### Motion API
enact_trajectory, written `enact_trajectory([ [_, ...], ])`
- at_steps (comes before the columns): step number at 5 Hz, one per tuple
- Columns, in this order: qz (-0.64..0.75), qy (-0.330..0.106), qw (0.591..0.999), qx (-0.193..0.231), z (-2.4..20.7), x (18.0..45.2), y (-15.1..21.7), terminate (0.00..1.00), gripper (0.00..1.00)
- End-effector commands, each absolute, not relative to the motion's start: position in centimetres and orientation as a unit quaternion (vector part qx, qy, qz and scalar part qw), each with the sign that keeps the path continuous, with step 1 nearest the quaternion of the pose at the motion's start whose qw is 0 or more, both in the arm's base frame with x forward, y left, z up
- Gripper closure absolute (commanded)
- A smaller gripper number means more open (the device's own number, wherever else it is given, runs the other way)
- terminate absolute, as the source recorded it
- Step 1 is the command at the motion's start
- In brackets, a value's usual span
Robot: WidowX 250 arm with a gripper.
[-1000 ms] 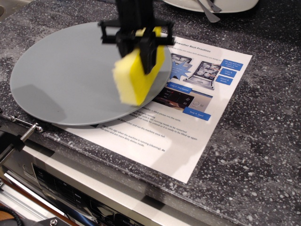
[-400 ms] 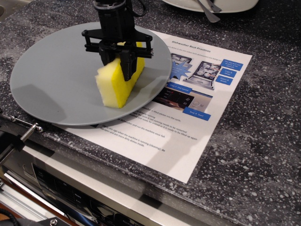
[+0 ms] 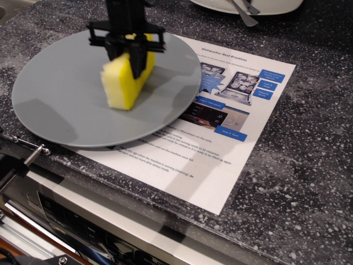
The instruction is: Pick up sponge and wipe plate
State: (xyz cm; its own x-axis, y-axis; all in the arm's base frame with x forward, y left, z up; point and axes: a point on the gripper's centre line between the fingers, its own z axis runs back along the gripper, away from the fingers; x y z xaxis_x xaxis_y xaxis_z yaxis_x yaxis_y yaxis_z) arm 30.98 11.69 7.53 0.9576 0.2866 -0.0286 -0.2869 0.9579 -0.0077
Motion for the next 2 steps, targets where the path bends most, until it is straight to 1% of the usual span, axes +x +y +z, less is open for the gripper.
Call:
enact_trajectory([
  [1,0.148,0.007,0.989,0.026,8.23,31.25,15.15,0.00,1.00],
  [2,0.148,-0.005,0.988,0.036,8.12,31.13,15.72,0.00,1.00],
])
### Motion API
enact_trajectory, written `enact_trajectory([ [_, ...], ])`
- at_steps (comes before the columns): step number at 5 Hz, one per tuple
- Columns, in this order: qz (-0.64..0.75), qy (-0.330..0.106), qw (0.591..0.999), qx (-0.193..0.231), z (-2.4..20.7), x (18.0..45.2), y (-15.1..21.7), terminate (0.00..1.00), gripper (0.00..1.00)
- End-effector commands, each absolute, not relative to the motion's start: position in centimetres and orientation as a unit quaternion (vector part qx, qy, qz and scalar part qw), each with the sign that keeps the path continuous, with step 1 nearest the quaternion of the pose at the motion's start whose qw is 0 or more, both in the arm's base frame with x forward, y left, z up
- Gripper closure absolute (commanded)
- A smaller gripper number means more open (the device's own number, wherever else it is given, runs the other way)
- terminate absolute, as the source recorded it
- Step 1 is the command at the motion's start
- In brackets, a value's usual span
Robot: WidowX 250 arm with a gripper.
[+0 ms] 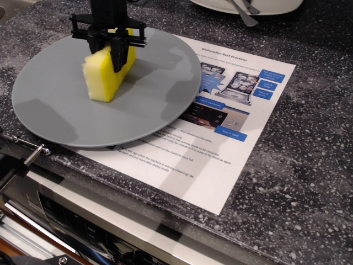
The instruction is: Pick up sponge and wipe plate
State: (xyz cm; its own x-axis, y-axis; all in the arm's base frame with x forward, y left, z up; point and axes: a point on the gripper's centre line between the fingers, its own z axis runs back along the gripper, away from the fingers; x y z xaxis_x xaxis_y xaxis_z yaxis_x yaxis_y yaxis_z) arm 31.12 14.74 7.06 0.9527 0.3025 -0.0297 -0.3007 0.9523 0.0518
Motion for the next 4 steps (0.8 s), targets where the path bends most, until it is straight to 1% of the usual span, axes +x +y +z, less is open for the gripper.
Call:
enact_trajectory([
  [1,0.159,-0.013,0.987,0.025,9.7,31.7,16.7,0.00,1.00],
  [2,0.175,-0.023,0.984,0.035,10.1,32.3,18.0,0.00,1.00],
  [3,0.183,-0.035,0.981,0.055,9.9,32.4,19.7,0.00,1.00],
  [4,0.175,-0.043,0.980,0.088,8.4,31.9,21.2,1.00,1.00],
])
